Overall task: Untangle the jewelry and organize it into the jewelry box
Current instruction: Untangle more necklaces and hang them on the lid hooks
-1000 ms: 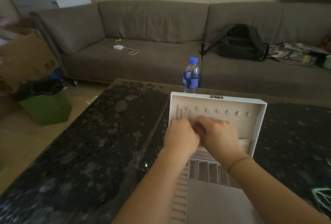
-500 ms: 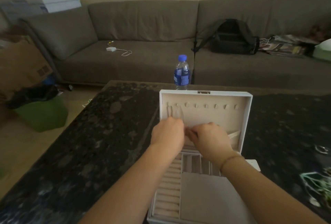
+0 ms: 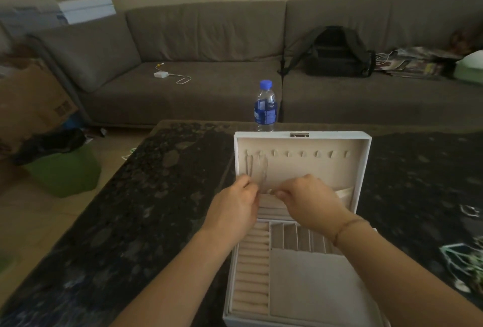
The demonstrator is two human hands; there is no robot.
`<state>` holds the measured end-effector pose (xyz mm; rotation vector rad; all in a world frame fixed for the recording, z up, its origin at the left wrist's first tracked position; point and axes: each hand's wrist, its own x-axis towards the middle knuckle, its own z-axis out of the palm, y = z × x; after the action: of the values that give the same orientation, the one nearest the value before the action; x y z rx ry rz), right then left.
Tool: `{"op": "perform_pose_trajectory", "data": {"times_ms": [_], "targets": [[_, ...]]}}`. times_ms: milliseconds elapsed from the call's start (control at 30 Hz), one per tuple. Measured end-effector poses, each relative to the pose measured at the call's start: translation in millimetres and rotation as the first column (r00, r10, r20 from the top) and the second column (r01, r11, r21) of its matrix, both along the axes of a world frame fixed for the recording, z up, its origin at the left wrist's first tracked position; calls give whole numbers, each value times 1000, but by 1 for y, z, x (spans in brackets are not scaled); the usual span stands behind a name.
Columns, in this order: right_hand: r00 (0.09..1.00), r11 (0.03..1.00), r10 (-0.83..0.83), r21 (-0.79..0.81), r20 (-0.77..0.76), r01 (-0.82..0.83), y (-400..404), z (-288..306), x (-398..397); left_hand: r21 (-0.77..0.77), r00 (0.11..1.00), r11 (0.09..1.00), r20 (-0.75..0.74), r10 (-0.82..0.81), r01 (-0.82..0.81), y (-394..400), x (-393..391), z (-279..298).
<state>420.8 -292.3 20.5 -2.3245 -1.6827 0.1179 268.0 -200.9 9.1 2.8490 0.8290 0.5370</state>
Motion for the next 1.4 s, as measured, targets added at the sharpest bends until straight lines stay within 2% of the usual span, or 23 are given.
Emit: {"op": "perform_pose_trajectory", "data": {"times_ms": [100,133,233,300,367,433,500,567,633,733,833,967,1033,1100,1200,1267,1333,1400], "targets": [[1000,963,-1,271,30,-8,-12,-5,0,-9,999,1000,-36,10,-11,-7,4,2],[999,953,31,299,30,-38,-14,-6,-2,-4,998,1000,-67,20,-20,-10,5,5],[993,922,112,368,43,-120,-12,-20,-7,44,976,998,-212,57,-49,-15,13,14],[993,927,109,356,56,-121,-8,-27,-11,83,951,996,-301,66,-43,-15,17,18],[991,943,129,307,29,-132,-2,-30,-19,87,946,995,-316,65,-40,-13,20,18],[990,957,125,272,-56,-106,3,-23,-27,43,956,997,-284,74,-64,-11,21,17],[984,973,53,232,-172,-12,7,-17,-28,24,974,995,-206,95,-92,-10,17,16],[979,977,20,210,-205,24,6,-14,-25,35,989,995,-111,96,-92,-7,11,12],[975,978,33,208,-220,14,4,-13,-23,53,996,998,-86,40,-36,-5,6,7],[986,958,29,285,-164,20,-2,-14,-21,69,998,997,-63,21,-17,-2,6,4],[993,924,-90,366,-75,111,-10,-16,-12,95,994,992,-61,88,-82,-6,12,6],[994,956,-105,279,19,95,-20,-17,-7,117,971,974,-119,209,-196,-15,26,8],[993,962,-68,269,92,41,-31,-12,-11,155,972,966,-82,221,-206,-15,28,6],[996,930,-45,368,76,14,-57,-6,-16,137,981,972,20,192,-193,-12,27,3],[999,804,44,594,-13,-27,-121,7,-27,100,971,981,191,146,-167,-17,16,-8],[996,731,94,680,-9,-63,-170,10,-31,152,975,976,182,130,-159,-23,11,-9],[991,685,128,719,33,-113,-216,9,-31,72,968,978,175,182,-197,-31,10,-6],[988,681,136,718,72,-146,-253,0,-19,20,953,974,213,217,-226,-45,13,3]]}}
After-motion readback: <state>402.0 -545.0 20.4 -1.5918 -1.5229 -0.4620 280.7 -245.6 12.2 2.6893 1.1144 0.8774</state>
